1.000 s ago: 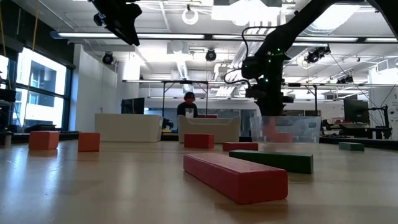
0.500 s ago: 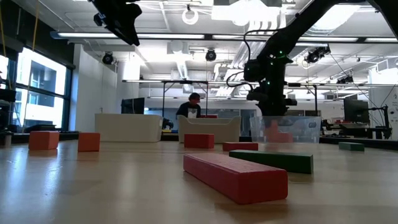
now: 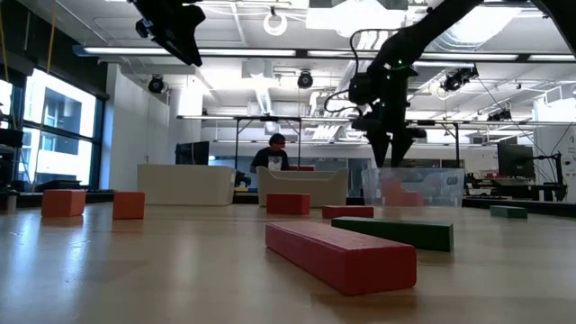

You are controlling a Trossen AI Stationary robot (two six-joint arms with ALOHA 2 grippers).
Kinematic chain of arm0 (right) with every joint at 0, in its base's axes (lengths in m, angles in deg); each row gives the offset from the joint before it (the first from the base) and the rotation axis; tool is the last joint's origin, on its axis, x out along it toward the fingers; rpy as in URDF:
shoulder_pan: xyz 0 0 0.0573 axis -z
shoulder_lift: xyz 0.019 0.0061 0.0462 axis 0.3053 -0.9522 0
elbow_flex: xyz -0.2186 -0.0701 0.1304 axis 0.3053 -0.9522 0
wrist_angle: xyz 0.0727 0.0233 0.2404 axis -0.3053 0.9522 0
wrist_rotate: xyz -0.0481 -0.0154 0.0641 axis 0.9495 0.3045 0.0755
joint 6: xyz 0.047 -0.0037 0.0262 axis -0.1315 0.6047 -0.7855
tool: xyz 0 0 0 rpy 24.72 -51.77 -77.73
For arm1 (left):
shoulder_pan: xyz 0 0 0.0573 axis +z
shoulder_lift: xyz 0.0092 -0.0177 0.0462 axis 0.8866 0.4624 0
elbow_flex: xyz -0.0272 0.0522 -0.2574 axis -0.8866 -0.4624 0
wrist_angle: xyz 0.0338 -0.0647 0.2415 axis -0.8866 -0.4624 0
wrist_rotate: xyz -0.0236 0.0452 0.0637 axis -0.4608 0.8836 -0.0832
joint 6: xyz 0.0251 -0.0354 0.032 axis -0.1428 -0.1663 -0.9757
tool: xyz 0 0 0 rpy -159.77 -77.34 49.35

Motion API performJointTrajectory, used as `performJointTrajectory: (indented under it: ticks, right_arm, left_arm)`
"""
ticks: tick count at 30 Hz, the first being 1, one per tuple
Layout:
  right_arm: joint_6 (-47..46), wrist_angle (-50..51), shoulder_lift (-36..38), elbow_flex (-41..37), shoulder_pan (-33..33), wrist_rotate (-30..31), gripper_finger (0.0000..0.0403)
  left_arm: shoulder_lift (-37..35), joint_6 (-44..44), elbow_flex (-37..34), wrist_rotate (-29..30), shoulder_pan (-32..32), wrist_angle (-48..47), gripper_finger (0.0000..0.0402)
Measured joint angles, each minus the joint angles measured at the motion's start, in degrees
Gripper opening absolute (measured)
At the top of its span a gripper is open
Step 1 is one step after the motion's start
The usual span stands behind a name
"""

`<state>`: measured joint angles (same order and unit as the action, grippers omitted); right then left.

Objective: Sort & place blocks by color
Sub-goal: Put the top green block into the grey bin

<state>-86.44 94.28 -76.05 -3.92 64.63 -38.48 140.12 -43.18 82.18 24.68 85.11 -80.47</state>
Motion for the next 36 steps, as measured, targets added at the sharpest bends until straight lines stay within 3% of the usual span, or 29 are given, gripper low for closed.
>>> performJointTrajectory:
  ticks: [7,13,21,36]
  right_arm:
    - [-2.4,8.5,0.0,6.9,-1.6,1.7,0.0201]
    - [-3.0,11.5,0.2,8.5,-5.8,1.8,0.0201]
    - [-6.0,18.8,1.1,8.5,-13.9,11.0,0.0201]
    - [-14.2,29.6,1.2,8.5,-23.8,19.2,0.0201]
  left_arm:
    - [0.0,0.0,0.0,0.0,0.0,0.0,0.0184]
    - [0.0,0.0,0.0,0.0,0.0,0.0,0.0184]
    - [0.0,0.0,0.0,0.0,0.0,0.0,0.0184]
    - [0.0,-4.1,0.0,-3.5,0.0,0.0,0.0184]
